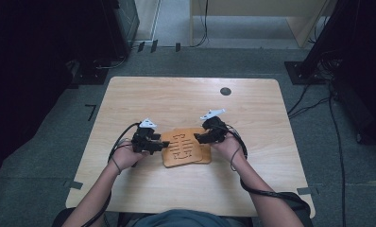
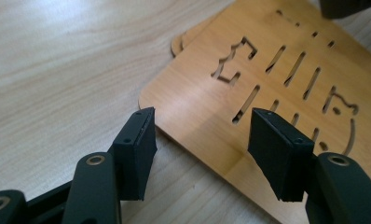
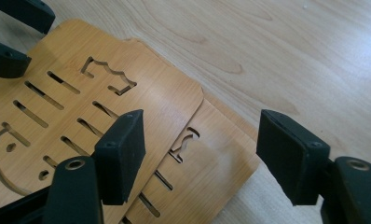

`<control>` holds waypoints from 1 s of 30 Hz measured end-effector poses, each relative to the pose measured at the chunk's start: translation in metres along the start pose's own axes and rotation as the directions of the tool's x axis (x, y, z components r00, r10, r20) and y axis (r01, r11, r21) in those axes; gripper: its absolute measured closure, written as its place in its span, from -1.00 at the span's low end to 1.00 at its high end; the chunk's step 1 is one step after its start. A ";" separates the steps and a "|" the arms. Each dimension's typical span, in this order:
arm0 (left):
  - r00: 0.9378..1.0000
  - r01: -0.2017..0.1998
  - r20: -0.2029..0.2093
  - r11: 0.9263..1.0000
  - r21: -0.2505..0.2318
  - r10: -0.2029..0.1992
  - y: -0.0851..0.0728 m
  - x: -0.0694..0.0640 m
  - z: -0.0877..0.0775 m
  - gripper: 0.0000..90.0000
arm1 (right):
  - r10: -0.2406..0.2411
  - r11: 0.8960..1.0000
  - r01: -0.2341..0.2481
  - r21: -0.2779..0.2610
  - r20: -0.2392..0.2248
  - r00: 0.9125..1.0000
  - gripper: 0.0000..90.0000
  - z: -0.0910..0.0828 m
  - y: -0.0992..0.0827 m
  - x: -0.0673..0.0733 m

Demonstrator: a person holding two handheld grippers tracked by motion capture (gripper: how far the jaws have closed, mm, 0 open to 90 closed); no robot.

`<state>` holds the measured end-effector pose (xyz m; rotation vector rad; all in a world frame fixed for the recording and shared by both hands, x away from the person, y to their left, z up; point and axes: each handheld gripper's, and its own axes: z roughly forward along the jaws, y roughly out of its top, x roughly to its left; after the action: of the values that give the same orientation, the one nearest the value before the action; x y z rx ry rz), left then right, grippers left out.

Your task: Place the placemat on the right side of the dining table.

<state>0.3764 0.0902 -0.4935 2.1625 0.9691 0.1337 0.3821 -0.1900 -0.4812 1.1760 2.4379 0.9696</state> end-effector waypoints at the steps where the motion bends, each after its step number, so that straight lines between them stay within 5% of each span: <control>1: 1.000 -0.005 0.005 1.000 -0.009 0.005 0.001 -0.001 -0.001 -0.10 | -0.006 1.000 0.006 0.007 -0.006 1.000 -0.23 0.001 -0.001 0.000; 7: 0.999 -0.040 0.020 0.999 0.004 0.040 -0.001 -0.006 0.005 -0.14 | -0.014 1.000 0.014 0.011 -0.013 1.000 -0.23 0.002 -0.001 0.002; 12: 0.999 -0.028 0.023 0.999 0.014 0.028 -0.003 -0.005 0.007 -0.14 | -0.018 1.000 0.018 -0.003 -0.027 0.999 -0.22 0.002 0.000 0.004; 30: 1.000 -0.024 0.019 1.000 0.000 0.024 -0.004 -0.006 0.009 -0.16 | 0.108 0.993 -0.099 0.070 -0.142 0.984 -0.06 0.012 0.000 0.009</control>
<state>0.3725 0.0827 -0.5014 2.1723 0.9323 0.1250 0.3824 -0.1781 -0.4897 1.3077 2.5598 1.0495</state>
